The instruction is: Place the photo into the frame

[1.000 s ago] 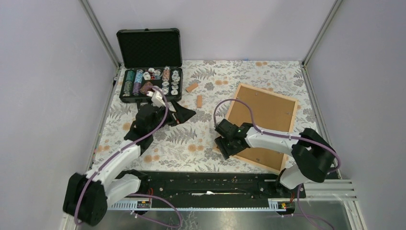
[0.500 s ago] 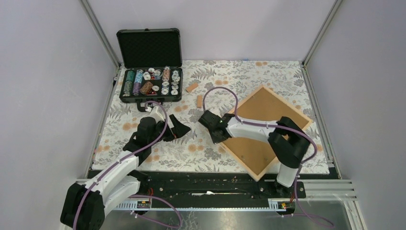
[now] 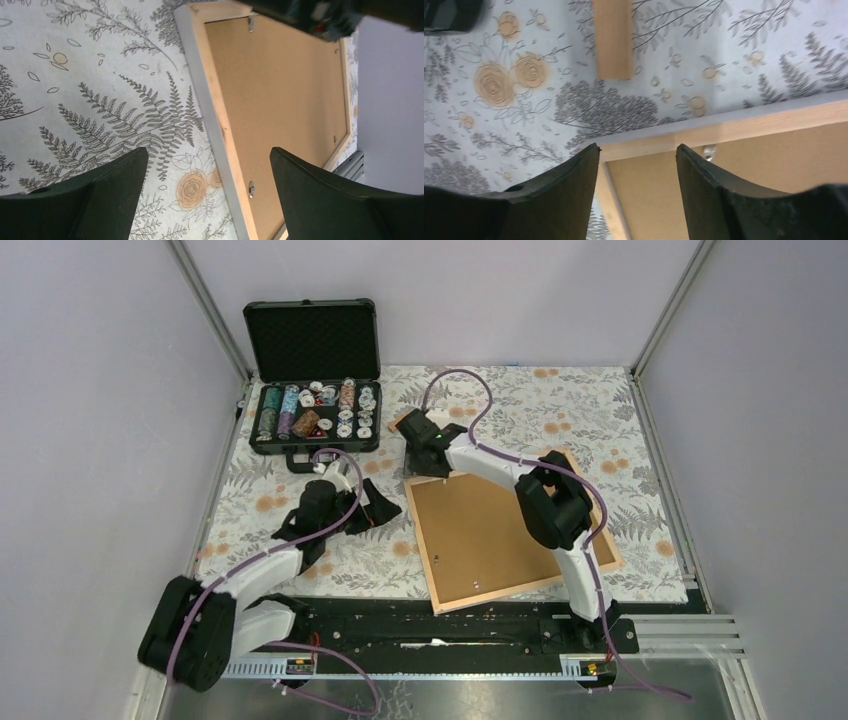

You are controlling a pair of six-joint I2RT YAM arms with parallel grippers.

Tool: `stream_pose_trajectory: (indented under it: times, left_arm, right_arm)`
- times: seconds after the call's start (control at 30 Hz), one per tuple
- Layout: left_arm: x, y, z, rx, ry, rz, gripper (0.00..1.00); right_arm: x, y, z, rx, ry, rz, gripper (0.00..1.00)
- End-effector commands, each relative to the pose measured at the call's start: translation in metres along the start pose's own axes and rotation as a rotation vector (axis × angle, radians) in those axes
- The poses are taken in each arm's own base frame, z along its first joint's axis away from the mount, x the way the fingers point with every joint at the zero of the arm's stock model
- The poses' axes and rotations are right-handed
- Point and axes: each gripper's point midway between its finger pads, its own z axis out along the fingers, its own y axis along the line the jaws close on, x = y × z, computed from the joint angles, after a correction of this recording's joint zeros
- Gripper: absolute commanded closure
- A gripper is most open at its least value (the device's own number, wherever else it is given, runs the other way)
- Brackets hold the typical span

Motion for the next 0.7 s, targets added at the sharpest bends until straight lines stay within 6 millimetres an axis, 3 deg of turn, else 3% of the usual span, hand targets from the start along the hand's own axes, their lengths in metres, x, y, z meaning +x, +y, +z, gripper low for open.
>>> stream_pose_trajectory:
  times: [0.0,0.07,0.17,0.23,0.4,0.53,0.67]
  left_arm:
    - [-0.018,-0.015,0.018,0.071,-0.024,0.032,0.04]
    - [-0.013,-0.014,0.025,0.084,-0.001,0.011,0.07]
    - [0.0,-0.014,0.034,0.113,0.054,-0.02,0.1]
    - [0.008,-0.016,0.042,0.125,0.095,-0.022,0.13]
    - [0.028,-0.03,0.063,0.148,0.161,-0.01,0.18]
    - [0.034,-0.02,0.074,0.124,0.171,-0.032,0.25]
    - [0.043,-0.017,0.089,0.126,0.243,-0.044,0.27]
  right_arm:
    - [-0.029,-0.015,-0.034,-0.049,-0.003,-0.017,0.3]
    - [-0.028,-0.026,-0.061,-0.114,0.015,-0.042,0.23]
    - [0.006,-0.045,-0.088,-0.193,0.089,-0.113,0.21]
    - [0.051,-0.054,-0.098,-0.267,0.196,-0.114,0.2]
    - [0.127,-0.044,-0.125,-0.39,0.3,-0.06,0.3]
    - [0.164,-0.031,-0.131,-0.407,0.29,-0.039,0.37]
    - [0.181,-0.035,-0.115,-0.317,0.244,-0.059,0.37]
